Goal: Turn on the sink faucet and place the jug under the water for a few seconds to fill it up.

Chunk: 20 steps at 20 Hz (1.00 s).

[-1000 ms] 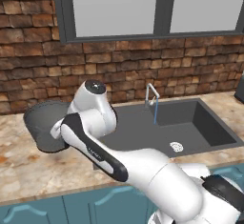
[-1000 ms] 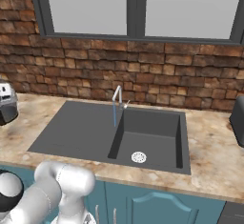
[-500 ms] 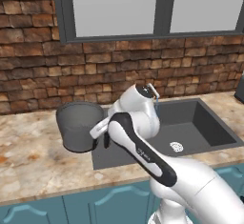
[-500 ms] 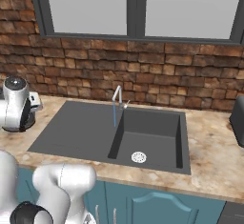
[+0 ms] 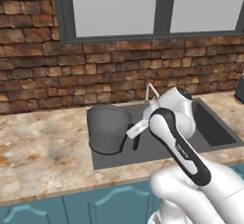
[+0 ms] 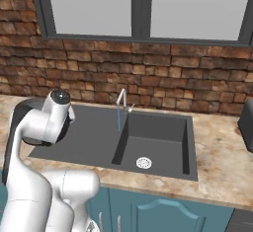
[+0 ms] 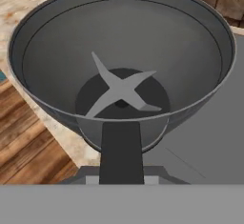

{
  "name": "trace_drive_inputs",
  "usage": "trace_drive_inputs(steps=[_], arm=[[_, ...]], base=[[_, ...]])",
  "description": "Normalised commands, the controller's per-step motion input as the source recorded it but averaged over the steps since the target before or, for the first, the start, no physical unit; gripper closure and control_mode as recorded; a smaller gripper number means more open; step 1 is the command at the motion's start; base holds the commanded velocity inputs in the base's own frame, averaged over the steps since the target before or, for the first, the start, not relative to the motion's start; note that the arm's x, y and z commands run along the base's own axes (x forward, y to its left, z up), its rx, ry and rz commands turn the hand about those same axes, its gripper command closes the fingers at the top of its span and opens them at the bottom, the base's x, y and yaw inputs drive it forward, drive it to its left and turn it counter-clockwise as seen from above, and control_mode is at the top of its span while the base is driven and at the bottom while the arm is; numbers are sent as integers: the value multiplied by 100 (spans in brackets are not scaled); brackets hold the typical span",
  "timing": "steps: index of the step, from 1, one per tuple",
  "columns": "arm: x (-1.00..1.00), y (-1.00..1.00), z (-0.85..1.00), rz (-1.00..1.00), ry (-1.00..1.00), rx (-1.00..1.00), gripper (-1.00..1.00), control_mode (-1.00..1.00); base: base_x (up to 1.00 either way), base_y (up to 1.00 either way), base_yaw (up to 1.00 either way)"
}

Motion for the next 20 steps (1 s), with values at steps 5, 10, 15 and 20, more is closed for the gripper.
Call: trace_drive_inputs(steps=[5,10,15,20], arm=[[10,-100,-4,3,7,0,100,-100],[20,-100,0,4,8,0,100,-100],[30,-100,0,5,5,0,100,-100],[30,-98,0,4,0,0,100,-100]], base=[[0,0,0],[0,0,0],[0,0,0],[0,0,0]])
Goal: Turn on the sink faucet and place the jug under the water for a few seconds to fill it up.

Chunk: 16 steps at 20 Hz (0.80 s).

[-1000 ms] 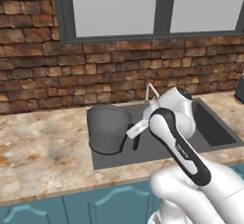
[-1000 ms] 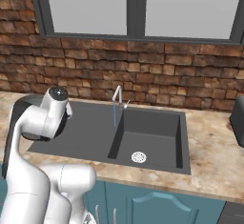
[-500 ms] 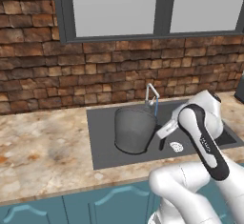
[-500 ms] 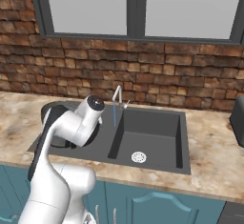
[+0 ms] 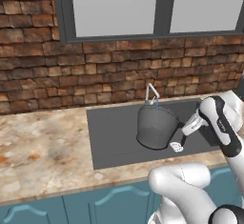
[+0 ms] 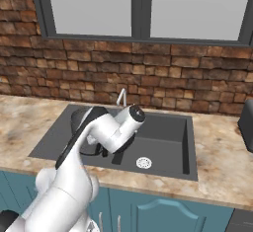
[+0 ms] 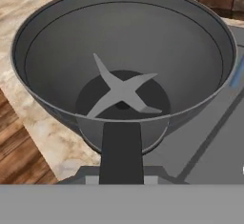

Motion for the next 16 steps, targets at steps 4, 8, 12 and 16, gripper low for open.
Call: trace_drive_inputs(steps=[4,8,12,16], arm=[[22,-71,-5,0,1,-4,100,-100],[13,-16,-15,0,1,-1,100,-100],[26,5,0,-3,12,-5,100,-100],[31,0,0,-2,8,0,100,-100]], base=[[0,0,0],[0,0,0],[0,0,0],[0,0,0]])
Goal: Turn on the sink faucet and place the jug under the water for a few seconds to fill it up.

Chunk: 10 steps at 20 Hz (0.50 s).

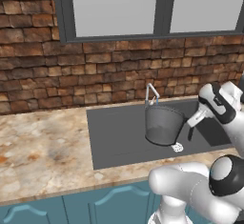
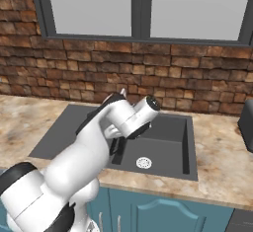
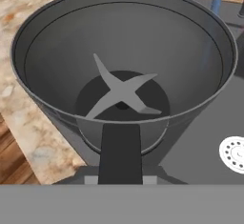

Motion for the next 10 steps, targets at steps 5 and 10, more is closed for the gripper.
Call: trace_drive_inputs(steps=[5,10], arm=[[25,0,-3,0,1,0,100,-100],[25,-1,-1,0,1,0,100,-100]], base=[[0,0,0],[0,0,0]])
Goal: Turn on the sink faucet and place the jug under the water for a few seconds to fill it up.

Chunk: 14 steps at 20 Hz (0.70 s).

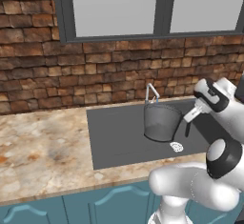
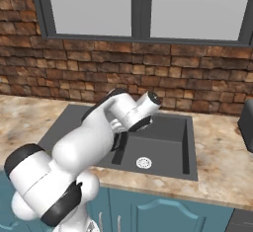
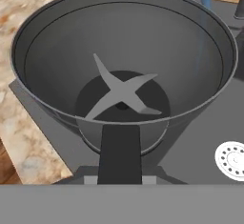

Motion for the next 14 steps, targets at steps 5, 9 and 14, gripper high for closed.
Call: trace_drive_inputs(steps=[5,9,14], arm=[[29,-9,-5,0,5,0,100,-100],[25,-1,-8,0,20,-3,100,-100],[34,-1,0,0,20,-1,100,-100]], base=[[0,0,0],[0,0,0],[0,0,0]])
